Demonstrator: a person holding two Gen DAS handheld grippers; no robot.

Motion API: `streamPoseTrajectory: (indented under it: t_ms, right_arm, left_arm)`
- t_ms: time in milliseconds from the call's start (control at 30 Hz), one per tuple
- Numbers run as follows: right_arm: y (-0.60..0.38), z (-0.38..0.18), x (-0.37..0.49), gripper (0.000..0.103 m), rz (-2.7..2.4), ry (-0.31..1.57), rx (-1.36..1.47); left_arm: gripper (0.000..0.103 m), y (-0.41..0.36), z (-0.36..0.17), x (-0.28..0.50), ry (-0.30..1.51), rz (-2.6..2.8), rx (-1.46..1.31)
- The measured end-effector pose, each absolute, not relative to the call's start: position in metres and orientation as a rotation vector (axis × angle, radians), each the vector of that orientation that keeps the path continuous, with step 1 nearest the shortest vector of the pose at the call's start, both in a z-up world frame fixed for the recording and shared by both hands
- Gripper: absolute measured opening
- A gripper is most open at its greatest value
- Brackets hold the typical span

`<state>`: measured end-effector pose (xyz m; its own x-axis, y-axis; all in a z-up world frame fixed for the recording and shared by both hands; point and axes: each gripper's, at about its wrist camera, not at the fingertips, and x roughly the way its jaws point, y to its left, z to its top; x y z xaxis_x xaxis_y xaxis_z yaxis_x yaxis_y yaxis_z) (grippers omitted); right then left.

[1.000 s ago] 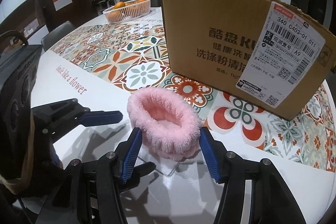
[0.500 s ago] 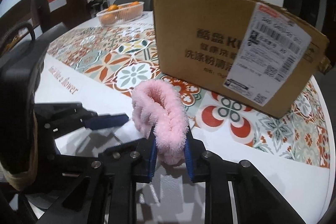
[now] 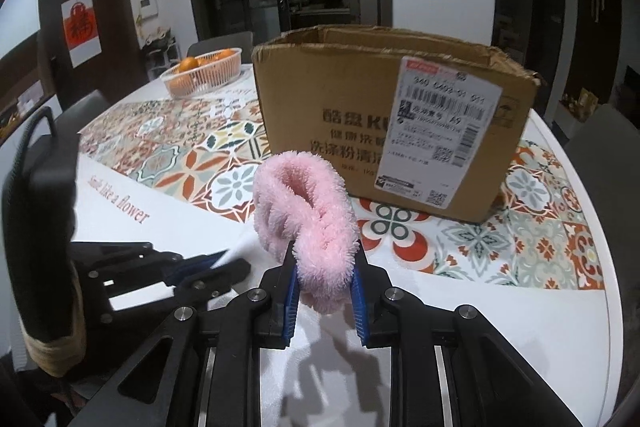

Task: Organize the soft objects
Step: 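Grasp the white tissue with the left tool while the right tool grasps the pink headband, then carry the white tissue and pink headband up over the cardboard box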

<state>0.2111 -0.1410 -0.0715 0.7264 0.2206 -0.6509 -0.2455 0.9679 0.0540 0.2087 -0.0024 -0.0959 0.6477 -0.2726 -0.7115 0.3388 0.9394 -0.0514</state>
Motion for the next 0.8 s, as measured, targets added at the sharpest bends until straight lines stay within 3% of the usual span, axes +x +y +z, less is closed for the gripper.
streamPoseTrajectory:
  t_ms: [800]
  right_arm:
    - [-0.168,-0.011,0.176,0.024,0.183,0.571,0.065]
  left_arm:
    - [0.008,-0.002,0.004,0.168,0.512,-0.217,0.092]
